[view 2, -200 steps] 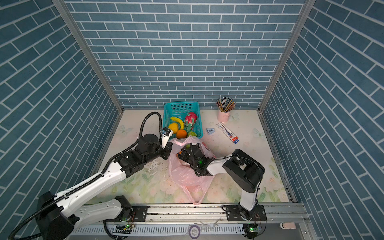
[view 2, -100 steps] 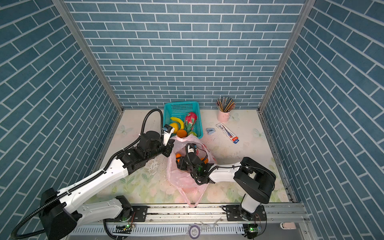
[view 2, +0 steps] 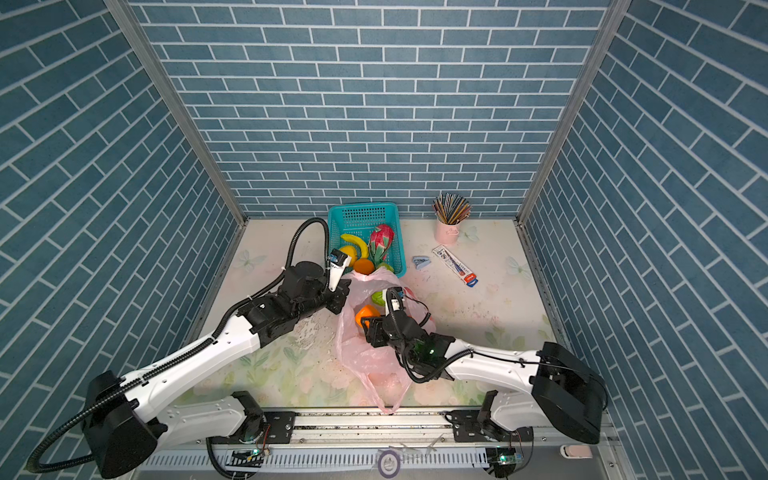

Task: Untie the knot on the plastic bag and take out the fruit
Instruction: 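Lift the orange out of the bag with the right gripper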

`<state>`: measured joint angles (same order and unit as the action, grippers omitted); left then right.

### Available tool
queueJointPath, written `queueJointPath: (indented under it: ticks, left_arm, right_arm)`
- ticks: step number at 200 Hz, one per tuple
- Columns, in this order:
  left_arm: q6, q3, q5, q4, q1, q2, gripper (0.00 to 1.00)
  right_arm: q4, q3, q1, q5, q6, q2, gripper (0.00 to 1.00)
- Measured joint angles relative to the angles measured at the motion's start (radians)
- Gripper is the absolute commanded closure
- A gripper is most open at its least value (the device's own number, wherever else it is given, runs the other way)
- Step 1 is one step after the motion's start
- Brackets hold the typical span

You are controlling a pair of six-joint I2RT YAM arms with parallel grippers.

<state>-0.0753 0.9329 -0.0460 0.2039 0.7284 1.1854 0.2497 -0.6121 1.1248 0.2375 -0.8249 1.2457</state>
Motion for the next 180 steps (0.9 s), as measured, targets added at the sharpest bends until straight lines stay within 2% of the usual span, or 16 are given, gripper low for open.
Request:
queueJointPath:
  ticks: [69, 141, 180]
  left_arm:
    - [-0.002, 0.000, 0.035, -0.013, 0.000, 0.014, 1.00]
    - [-0.023, -0.007, 0.095, -0.073, 0.036, 0.078, 1.00]
    - [-0.023, -0.012, 0.103, -0.103, 0.084, 0.134, 0.94]
  right_arm:
    - [-0.207, -0.018, 0.003, 0.043, 0.113, -0.307, 0.46]
    - [-0.347, -0.145, -0.007, 0.187, 0.198, -0.459, 0.47]
    - [-0.333, -0.146, -0.024, 0.254, 0.206, -0.531, 0.50]
